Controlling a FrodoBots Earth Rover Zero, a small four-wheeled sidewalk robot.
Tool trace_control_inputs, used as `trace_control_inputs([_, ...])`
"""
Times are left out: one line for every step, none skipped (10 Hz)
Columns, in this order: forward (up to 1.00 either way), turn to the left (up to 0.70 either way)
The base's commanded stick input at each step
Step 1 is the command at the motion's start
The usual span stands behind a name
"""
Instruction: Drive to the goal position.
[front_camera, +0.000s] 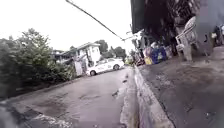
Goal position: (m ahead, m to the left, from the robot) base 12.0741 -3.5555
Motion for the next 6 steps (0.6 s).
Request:
trace_control_inputs([1.0,0.27])
trace_control_inputs([1.0,0.0])
trace_control_inputs([1.0,0.0])
trace_control_inputs([1.0,-0.27])
trace_control_inputs([1.0,-0.27])
trace_control_inputs([1.0,-0.24])
